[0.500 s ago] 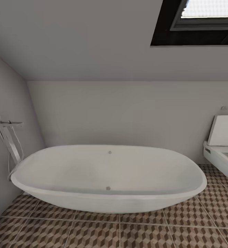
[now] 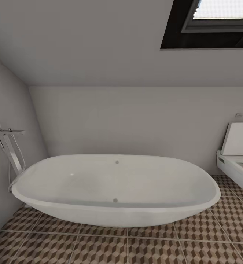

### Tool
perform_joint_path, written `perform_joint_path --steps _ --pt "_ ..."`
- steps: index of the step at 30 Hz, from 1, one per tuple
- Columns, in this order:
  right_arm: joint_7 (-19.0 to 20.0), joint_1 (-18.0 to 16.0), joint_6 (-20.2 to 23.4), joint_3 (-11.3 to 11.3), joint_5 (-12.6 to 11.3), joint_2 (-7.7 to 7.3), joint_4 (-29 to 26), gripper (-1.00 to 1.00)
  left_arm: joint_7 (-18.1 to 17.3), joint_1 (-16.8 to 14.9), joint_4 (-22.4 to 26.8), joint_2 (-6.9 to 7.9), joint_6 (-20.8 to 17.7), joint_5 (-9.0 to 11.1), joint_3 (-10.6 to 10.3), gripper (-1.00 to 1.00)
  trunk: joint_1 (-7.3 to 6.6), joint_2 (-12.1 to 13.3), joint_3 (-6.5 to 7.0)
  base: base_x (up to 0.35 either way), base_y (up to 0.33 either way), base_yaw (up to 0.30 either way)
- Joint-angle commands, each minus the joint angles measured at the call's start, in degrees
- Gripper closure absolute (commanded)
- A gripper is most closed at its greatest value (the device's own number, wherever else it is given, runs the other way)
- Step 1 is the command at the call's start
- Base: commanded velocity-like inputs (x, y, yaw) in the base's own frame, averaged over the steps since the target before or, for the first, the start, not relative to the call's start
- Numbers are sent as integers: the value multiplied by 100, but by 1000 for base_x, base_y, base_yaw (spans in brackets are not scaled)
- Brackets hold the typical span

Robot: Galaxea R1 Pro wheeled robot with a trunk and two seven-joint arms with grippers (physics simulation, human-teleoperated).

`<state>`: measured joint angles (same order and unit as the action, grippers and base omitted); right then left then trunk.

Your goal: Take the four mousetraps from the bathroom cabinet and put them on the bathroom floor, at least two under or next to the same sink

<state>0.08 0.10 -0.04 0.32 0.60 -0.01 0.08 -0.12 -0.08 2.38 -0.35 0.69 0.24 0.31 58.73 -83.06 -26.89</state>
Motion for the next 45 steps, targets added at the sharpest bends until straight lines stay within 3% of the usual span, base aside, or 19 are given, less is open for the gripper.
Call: perform_joint_path --steps 1,19,45 --pt "1 -1 -1 1 7 0 0 -100 -2 -1 12 0 8 2 3 -100 0 -2 -4 0 0 0" --pt "-16 -1 -27 -43 -74 2 0 -100 -3 -1 51 -1 9 3 12 -100 0 -2 -4 0 0 -24" --pt "-17 -1 -133 -58 -93 2 0 -100 2 -1 52 2 9 3 12 -100 0 -2 -4 0 0 -264"
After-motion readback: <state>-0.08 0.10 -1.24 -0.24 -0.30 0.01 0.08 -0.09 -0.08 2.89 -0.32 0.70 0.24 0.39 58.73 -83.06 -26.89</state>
